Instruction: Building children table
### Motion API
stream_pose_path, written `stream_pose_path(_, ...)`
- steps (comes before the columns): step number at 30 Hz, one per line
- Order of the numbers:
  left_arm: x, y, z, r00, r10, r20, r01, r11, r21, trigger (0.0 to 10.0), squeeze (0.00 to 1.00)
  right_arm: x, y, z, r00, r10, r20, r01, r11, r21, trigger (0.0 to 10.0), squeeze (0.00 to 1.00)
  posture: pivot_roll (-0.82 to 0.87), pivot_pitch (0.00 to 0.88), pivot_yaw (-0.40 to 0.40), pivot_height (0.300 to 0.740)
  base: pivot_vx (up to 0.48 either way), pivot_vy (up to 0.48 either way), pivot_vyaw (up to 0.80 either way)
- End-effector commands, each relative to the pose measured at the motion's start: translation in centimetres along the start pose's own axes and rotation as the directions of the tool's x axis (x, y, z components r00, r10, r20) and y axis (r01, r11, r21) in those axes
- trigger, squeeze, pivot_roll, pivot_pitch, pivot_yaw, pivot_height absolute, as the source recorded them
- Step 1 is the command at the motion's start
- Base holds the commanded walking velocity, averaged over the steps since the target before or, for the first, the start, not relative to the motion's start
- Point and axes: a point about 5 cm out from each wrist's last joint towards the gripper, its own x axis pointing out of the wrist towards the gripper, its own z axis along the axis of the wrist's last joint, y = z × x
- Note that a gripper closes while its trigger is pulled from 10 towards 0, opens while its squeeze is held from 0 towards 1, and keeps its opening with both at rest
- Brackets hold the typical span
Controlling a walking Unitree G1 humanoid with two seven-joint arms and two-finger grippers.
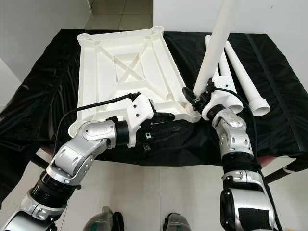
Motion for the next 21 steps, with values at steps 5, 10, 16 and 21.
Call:
stream_pose_path(5, 0.2, -0.2, 0.0, 1.0, 0.005, -0.002, -0.005, 1.0, 0.002, 10.0, 0.0, -0.5, -0.2, -0.7, 0.991, -0.127, -0.031, 0.129, 0.99, 0.061, 10.0, 0.0, -0.06, 0.052, 0.053, 0.74, 0.0, 0.0, 0.0)
stream_pose_path(10, 0.2, -0.2, -0.1, 1.0, 0.004, -0.003, -0.004, 1.0, 0.003, 10.0, 0.0, -0.7, 0.8, -0.7, 0.971, -0.236, -0.032, 0.238, 0.97, 0.048, 10.0, 0.0, -0.07, 0.047, 0.052, 0.74, 0.0, 0.0, 0.0)
stream_pose_path(16, 0.3, -0.3, -0.1, 1.0, 0.003, -0.001, -0.003, 1.0, 0.002, 10.0, 0.0, -0.9, 1.5, -0.4, 0.945, -0.326, -0.025, 0.326, 0.945, 0.029, 10.0, 0.0, -0.07, 0.043, 0.051, 0.74, 0.0, 0.0, 0.0)
stream_pose_path(21, 0.3, -0.3, -0.2, 1.0, 0.004, -0.002, -0.004, 1.0, 0.002, 10.0, 0.0, -1.3, 3.0, -0.3, 0.898, -0.44, -0.008, 0.44, 0.897, 0.048, 10.0, 0.0, -0.07, 0.038, 0.043, 0.74, 0.0, 0.0, 0.0)
